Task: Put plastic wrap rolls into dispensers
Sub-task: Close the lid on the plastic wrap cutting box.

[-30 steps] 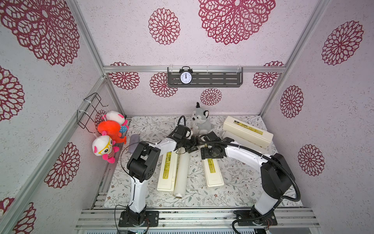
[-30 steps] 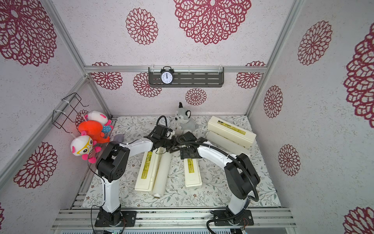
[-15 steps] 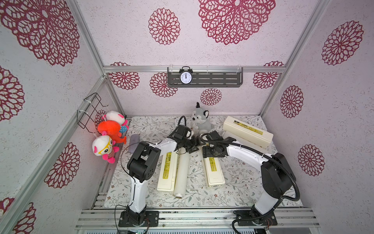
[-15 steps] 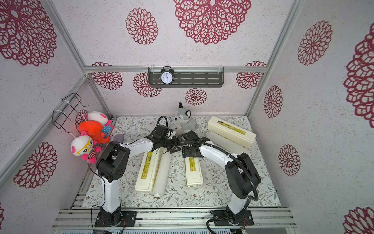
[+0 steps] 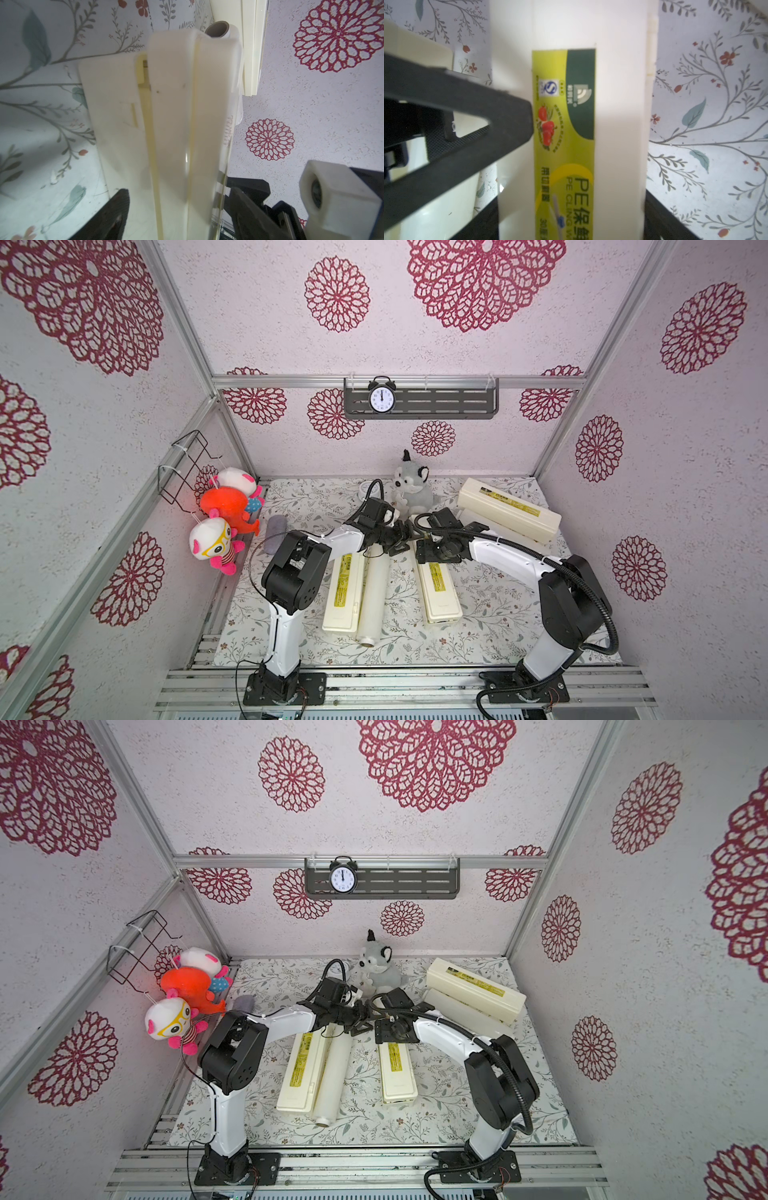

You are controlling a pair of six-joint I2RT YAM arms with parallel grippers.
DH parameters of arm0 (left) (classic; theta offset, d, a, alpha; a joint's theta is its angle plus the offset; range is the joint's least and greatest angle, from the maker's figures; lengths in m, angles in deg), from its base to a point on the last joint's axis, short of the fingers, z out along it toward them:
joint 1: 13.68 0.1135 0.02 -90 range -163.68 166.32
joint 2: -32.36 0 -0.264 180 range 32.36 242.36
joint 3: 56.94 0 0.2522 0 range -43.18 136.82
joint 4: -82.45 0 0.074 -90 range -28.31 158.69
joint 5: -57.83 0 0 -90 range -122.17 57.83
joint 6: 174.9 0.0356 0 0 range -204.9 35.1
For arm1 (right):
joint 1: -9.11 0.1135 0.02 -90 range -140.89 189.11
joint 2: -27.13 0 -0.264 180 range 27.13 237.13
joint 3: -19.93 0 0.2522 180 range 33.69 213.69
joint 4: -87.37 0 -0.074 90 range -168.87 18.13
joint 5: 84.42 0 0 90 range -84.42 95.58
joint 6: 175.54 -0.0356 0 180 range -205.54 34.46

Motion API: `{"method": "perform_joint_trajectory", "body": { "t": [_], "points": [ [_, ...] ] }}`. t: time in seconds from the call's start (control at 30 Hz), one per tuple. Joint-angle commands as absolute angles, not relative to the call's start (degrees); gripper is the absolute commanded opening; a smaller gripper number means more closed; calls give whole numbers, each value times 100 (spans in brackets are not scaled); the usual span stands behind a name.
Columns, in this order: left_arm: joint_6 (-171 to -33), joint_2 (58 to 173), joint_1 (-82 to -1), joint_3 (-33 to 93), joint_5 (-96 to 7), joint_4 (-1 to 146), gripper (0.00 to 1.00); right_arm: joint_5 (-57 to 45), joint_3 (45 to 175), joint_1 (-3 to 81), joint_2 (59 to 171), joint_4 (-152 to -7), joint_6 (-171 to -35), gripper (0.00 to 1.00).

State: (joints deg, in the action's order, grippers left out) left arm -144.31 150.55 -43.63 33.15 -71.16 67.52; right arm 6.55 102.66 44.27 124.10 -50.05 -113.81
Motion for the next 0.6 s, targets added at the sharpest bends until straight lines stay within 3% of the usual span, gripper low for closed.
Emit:
{"method": "perform_joint_trajectory", "body": {
  "t": [0.0, 0.57],
  "points": [
    [-14422, 15019, -4391, 3218, -7172, 6838, 80, 561, 10373, 4436, 12255, -5014, -11348, 74],
    [-14423, 14945, -4419, 3018, -7251, 6998, 80, 456, 10233, 4582, 12152, -5105, -11537, 75]
  ]
}}
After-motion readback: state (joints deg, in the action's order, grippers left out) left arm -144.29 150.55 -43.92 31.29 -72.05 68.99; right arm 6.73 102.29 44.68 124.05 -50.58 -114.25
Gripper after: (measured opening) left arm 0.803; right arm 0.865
